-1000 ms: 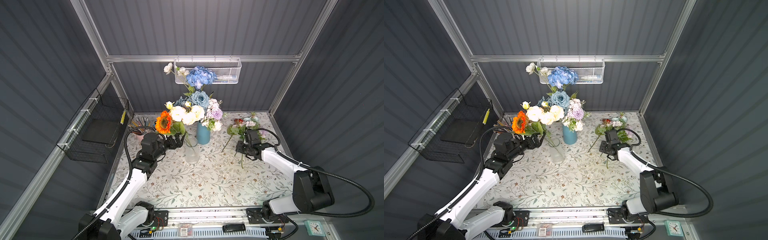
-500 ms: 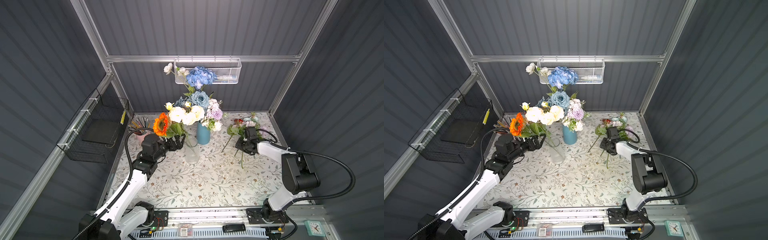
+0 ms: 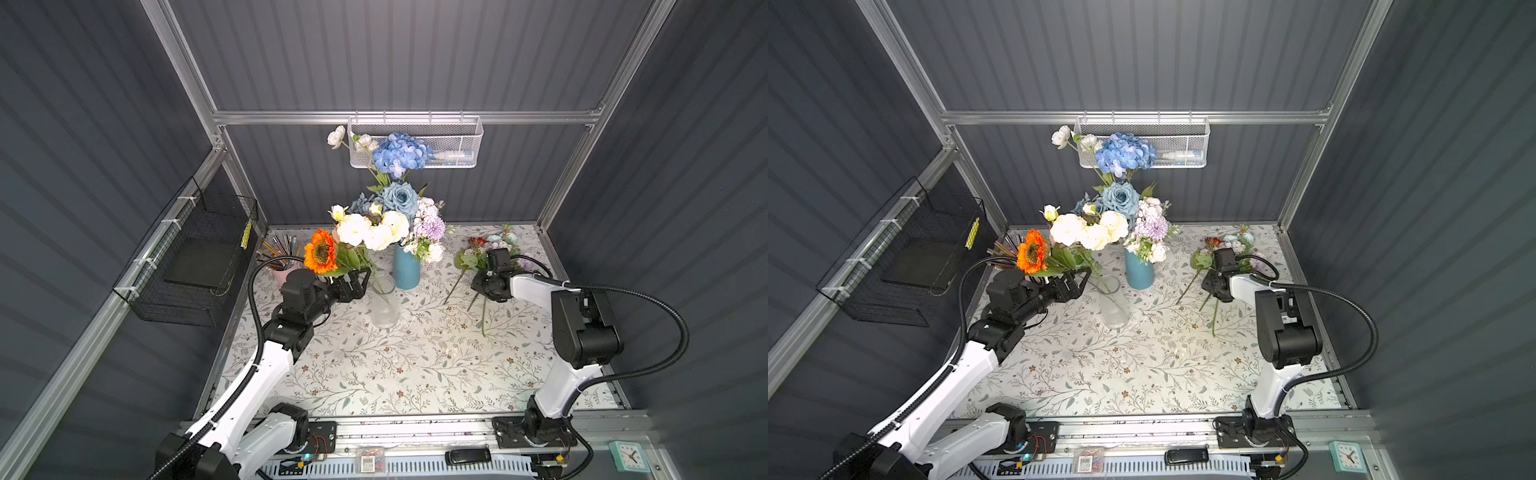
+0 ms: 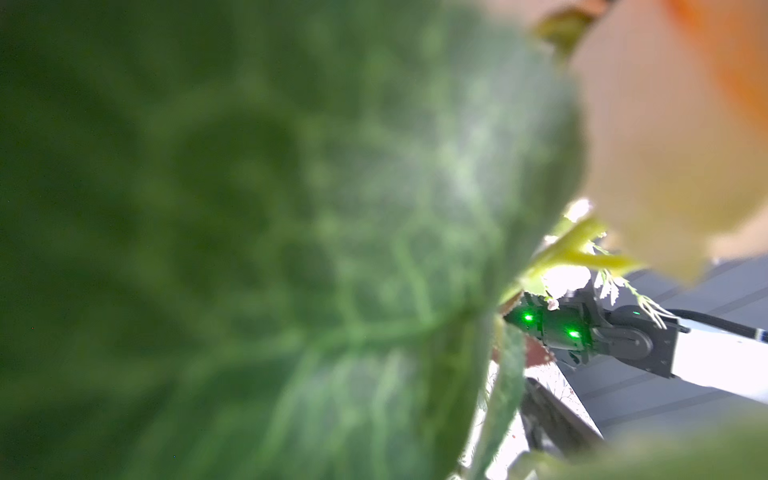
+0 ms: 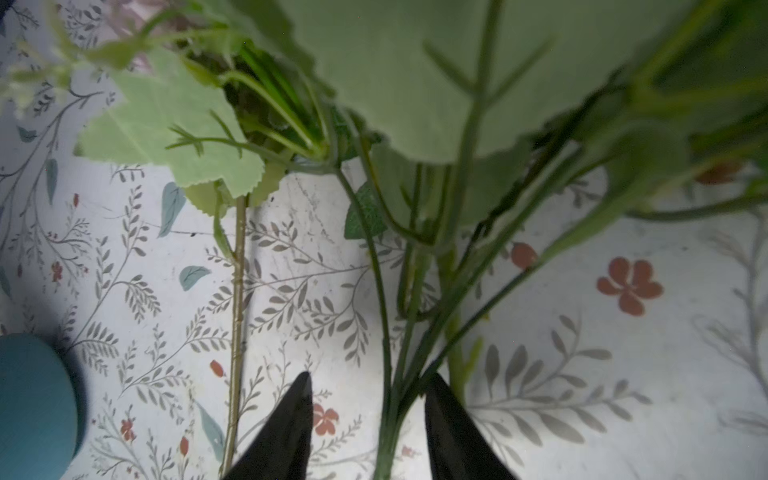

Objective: Arrange the flowers into the vase
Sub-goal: 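Lower the right gripper and close it on the pink-white flower bunch stems, then lift the pink-white flower bunch upward with the right gripper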

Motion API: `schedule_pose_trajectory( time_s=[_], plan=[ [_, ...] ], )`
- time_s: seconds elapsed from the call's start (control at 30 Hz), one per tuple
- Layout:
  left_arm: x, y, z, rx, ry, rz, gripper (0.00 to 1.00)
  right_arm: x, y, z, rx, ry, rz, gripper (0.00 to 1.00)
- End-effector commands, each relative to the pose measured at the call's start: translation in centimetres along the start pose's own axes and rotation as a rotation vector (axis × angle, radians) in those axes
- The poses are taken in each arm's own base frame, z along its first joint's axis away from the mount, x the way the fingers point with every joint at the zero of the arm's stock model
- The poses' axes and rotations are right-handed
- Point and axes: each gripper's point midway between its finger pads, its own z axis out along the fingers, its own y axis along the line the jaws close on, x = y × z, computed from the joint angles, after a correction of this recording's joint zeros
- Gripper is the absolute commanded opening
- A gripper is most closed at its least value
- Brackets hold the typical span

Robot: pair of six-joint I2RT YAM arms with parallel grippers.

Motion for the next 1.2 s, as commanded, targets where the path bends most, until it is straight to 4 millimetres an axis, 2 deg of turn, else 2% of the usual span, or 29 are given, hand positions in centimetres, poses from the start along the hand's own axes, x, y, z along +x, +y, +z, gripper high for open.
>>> schedule_pose_trajectory(
  time_s=[0.0,0.13,0.27,0.43,0.53,0.73,0.9,1.03,1.17],
  plan=[
    [0.0,-0.5,-0.5,0.018,-0.006,-0.004,1.0,-0.6,-0.3,0.5,0.011,-0.006,0.028,0.41],
    [-0.1,-0.5,-0.5,0.018,-0.007,-0.006,1.0,-0.8,-0.7,0.6,0.013,-0.009,0.046,0.33],
    [-0.1,-0.5,-0.5,0.02,-0.009,-0.006,1.0,-0.8,-0.5,0.5,-0.014,-0.009,0.051,0.15],
    [-0.1,-0.6,-0.5,0.022,-0.01,-0.004,1.0,-1.2,-0.3,-0.6,-0.046,-0.03,0.058,0.01],
    [-0.1,-0.6,-0.5,0.022,-0.01,-0.003,1.0,-1.7,-0.1,-2.0,-0.068,-0.056,0.058,0.0],
    [-0.2,-0.5,-0.6,0.02,-0.016,-0.002,1.0,-3.0,0.6,-6.4,-0.159,-0.13,0.063,0.0],
    [-0.3,-0.8,-0.5,0.031,-0.018,0.001,1.0,-4.4,2.1,-10.8,-0.244,-0.204,0.016,0.0],
    [-0.4,-0.8,-0.5,0.031,-0.022,0.01,1.0,-5.8,3.4,-15.3,-0.316,-0.298,-0.035,0.0],
    [-0.6,-0.6,-0.5,0.016,-0.021,0.027,1.0,-6.7,5.7,-20.8,-0.441,-0.385,-0.096,0.0]
  ],
)
